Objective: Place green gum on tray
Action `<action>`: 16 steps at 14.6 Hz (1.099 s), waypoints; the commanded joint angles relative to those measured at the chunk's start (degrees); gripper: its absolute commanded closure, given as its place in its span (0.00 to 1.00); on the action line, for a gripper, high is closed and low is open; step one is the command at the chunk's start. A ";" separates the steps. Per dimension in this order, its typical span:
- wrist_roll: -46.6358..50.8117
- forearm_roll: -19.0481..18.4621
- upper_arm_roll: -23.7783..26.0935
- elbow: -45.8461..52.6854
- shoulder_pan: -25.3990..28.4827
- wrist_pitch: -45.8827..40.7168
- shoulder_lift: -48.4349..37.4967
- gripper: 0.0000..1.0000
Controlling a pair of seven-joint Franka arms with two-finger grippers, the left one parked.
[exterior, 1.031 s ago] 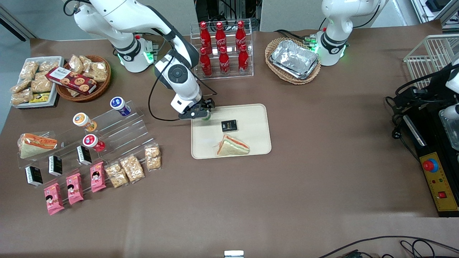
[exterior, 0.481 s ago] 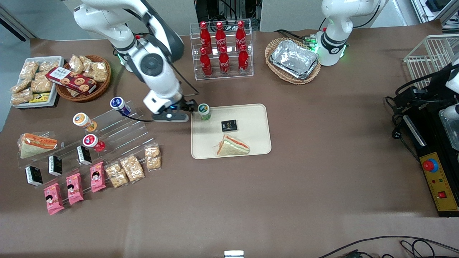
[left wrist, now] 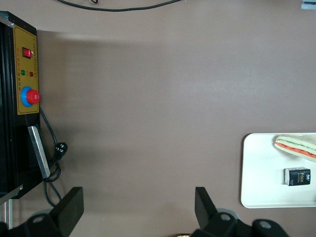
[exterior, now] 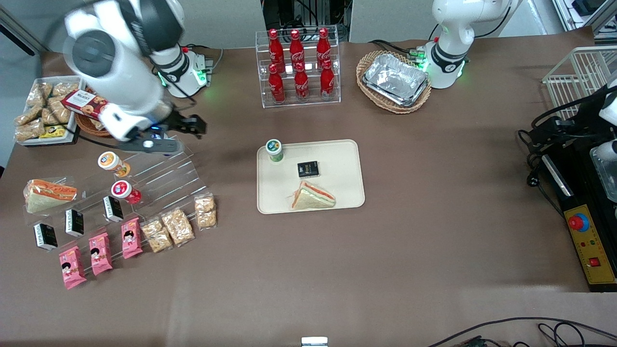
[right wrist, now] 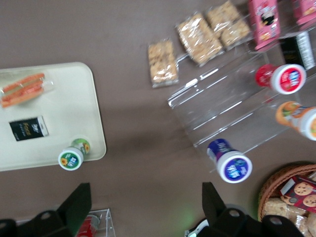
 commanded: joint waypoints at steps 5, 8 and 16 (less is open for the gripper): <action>-10.37 1.21 -14.27 7.03 -0.26 -3.52 -1.85 0.00; -13.53 1.12 -19.46 6.06 -0.35 -3.17 -4.75 0.00; -22.23 1.30 -22.01 6.76 -5.89 2.89 0.33 0.00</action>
